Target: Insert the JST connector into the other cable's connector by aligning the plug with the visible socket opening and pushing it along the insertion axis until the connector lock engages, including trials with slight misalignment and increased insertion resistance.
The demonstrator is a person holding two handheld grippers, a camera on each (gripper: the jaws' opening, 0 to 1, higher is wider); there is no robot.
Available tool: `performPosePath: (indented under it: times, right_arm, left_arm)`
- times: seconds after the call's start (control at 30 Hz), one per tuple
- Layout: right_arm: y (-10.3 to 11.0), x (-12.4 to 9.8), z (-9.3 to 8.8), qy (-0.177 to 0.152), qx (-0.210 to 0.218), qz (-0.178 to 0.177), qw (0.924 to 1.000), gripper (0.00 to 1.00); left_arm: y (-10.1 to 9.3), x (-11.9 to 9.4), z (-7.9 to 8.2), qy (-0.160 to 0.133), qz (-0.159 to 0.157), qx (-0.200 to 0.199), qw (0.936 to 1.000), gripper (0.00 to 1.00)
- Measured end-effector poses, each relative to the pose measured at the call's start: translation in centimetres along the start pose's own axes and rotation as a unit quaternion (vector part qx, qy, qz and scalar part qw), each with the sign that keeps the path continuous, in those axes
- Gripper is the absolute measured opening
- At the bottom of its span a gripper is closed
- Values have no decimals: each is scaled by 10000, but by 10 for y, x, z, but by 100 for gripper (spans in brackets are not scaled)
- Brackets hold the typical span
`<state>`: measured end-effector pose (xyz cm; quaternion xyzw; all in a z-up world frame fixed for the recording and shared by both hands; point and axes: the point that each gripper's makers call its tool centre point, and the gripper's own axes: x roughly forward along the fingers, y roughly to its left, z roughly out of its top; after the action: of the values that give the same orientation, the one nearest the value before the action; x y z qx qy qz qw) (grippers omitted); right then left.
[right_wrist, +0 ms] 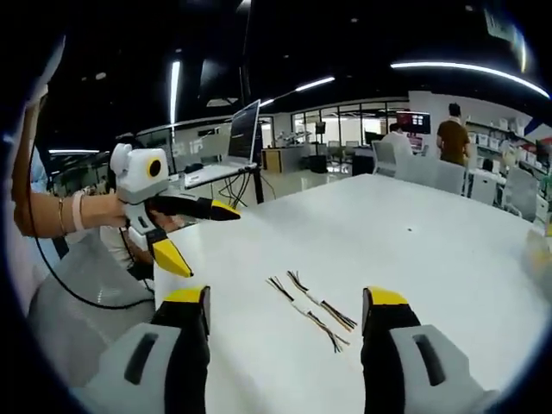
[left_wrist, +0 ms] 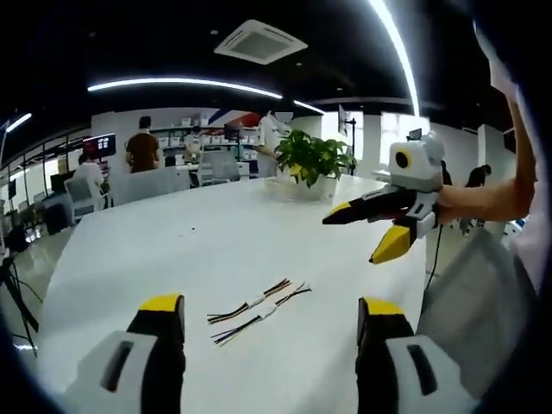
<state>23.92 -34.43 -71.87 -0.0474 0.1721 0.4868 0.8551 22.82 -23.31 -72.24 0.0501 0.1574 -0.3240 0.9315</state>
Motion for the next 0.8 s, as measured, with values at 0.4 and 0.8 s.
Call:
performPosePath:
  times: [0.4, 0.8]
  right_arm:
    - [8, -16, -1, -43, 95, -79, 9999, 70]
    - [11, -30, 0, -83, 178, -176, 9997, 76]
  left_arm:
    - [-5, -18, 11, -174, 165, -74, 9997, 77]
    - [-21, -24, 12, -46, 158, 18, 9999, 87]
